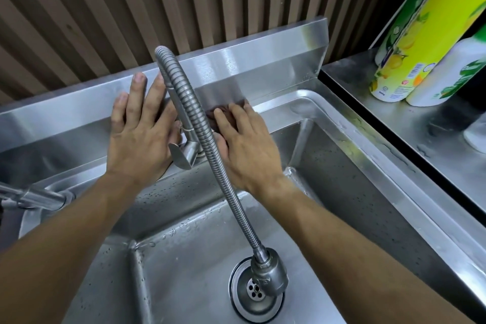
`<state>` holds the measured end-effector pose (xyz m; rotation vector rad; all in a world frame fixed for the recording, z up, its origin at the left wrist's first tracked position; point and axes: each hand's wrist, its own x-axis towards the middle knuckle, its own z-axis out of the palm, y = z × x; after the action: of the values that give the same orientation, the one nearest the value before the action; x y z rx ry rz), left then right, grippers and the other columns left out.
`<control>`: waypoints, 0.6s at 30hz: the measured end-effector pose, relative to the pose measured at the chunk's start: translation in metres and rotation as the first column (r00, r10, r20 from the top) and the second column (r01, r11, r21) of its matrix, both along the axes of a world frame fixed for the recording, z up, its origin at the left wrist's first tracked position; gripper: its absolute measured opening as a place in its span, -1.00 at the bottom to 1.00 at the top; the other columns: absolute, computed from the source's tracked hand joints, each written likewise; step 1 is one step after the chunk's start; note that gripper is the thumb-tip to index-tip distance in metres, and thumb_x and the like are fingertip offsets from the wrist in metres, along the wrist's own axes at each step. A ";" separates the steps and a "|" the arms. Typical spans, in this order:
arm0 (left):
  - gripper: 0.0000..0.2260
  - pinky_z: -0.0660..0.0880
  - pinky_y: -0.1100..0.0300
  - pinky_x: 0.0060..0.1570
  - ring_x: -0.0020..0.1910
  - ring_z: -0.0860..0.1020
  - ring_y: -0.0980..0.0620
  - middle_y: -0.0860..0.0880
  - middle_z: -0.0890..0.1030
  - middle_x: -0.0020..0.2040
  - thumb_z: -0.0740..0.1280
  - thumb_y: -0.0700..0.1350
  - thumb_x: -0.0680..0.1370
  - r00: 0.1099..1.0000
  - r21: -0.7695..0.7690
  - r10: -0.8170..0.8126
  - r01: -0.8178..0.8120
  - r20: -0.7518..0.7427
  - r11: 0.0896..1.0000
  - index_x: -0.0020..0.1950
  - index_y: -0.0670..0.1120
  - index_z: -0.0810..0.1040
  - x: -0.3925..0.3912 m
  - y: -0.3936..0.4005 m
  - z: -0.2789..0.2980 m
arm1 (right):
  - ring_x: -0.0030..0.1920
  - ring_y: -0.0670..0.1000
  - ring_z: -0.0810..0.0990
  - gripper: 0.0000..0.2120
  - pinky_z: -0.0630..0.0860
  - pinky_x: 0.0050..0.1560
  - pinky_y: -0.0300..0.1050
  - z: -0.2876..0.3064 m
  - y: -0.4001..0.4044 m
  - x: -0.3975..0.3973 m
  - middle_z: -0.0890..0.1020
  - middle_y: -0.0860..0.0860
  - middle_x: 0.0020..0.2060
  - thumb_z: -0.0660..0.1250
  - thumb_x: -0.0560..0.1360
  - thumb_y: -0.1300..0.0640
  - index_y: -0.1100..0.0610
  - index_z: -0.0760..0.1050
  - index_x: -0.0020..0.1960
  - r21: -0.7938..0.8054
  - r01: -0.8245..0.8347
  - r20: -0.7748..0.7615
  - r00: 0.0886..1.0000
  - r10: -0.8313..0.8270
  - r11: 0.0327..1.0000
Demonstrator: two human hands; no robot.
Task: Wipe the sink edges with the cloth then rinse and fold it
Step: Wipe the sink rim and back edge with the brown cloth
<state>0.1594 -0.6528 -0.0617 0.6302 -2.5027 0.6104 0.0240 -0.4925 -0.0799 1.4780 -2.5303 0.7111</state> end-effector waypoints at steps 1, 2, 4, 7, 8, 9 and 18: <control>-0.16 -0.41 0.02 0.56 0.62 -0.39 -0.05 0.03 -0.32 0.66 0.49 0.13 0.52 1.000 0.007 0.002 -0.002 0.006 1.000 0.67 -0.03 0.13 0.000 0.000 0.001 | 0.57 0.27 0.23 -0.47 0.14 0.61 0.21 0.000 0.002 -0.005 0.38 0.18 0.52 0.03 0.68 -0.06 0.12 0.34 0.58 0.005 0.019 -0.016 1.000 -0.019 1.000; -0.15 -0.43 0.03 0.55 0.61 -0.41 -0.04 0.05 -0.34 0.65 0.50 0.13 0.51 1.000 0.018 0.005 -0.005 0.007 1.000 0.67 -0.03 0.12 -0.001 0.001 0.001 | 0.57 0.28 0.24 -0.46 0.14 0.61 0.22 -0.001 0.004 -0.012 0.37 0.20 0.53 0.02 0.68 -0.05 0.13 0.33 0.59 0.018 0.055 -0.037 0.998 -0.054 0.998; -0.16 -0.44 0.04 0.55 0.61 -0.42 -0.03 0.06 -0.34 0.65 0.50 0.12 0.52 1.000 0.031 -0.002 0.002 0.005 1.000 0.67 -0.03 0.13 -0.001 0.001 0.003 | 0.52 0.31 0.29 -0.44 0.16 0.58 0.23 -0.002 0.008 -0.027 0.37 0.24 0.51 -0.02 0.68 -0.05 0.17 0.29 0.60 0.055 0.158 -0.084 0.985 -0.153 0.986; -0.20 -0.43 0.04 0.55 0.61 -0.42 -0.02 0.06 -0.33 0.65 0.48 0.09 0.55 1.000 0.046 -0.014 0.014 0.002 0.999 0.67 -0.03 0.14 0.000 0.001 0.003 | 0.41 0.34 0.37 -0.42 0.22 0.53 0.25 -0.004 0.011 -0.048 0.41 0.29 0.40 -0.06 0.68 -0.04 0.25 0.25 0.58 0.095 0.341 -0.125 0.936 -0.329 0.935; -0.21 -0.44 0.04 0.55 0.61 -0.42 -0.02 0.06 -0.33 0.65 0.47 0.08 0.56 1.000 0.052 -0.015 0.015 0.001 0.999 0.67 -0.03 0.13 0.000 0.001 0.002 | 0.37 0.34 0.39 -0.44 0.26 0.48 0.25 -0.003 0.010 -0.052 0.43 0.30 0.36 -0.03 0.68 -0.03 0.26 0.25 0.56 0.095 0.385 -0.128 0.919 -0.373 0.918; -0.22 -0.44 0.04 0.54 0.61 -0.42 -0.02 0.06 -0.33 0.66 0.46 0.07 0.57 1.000 0.054 -0.011 0.011 0.000 0.998 0.67 -0.02 0.13 0.000 0.001 0.002 | 0.31 0.32 0.42 -0.46 0.32 0.40 0.23 -0.002 0.007 -0.054 0.45 0.29 0.30 0.00 0.68 -0.02 0.26 0.28 0.54 0.098 0.417 -0.134 0.905 -0.404 0.903; -0.19 -0.42 0.04 0.56 0.62 -0.38 -0.03 0.04 -0.28 0.67 0.49 0.08 0.55 1.000 0.058 -0.006 0.006 -0.009 0.998 0.68 -0.02 0.14 -0.001 0.000 0.000 | 0.21 0.11 0.32 -0.59 0.33 0.30 -0.07 0.021 0.001 -0.024 0.36 0.17 0.27 0.17 0.70 0.12 0.15 0.33 0.52 -0.459 0.248 0.294 0.949 -0.117 0.853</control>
<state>0.1583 -0.6533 -0.0614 0.6454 -2.5206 0.5334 -0.0001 -0.4919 -0.0588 1.0067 -2.3494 1.4600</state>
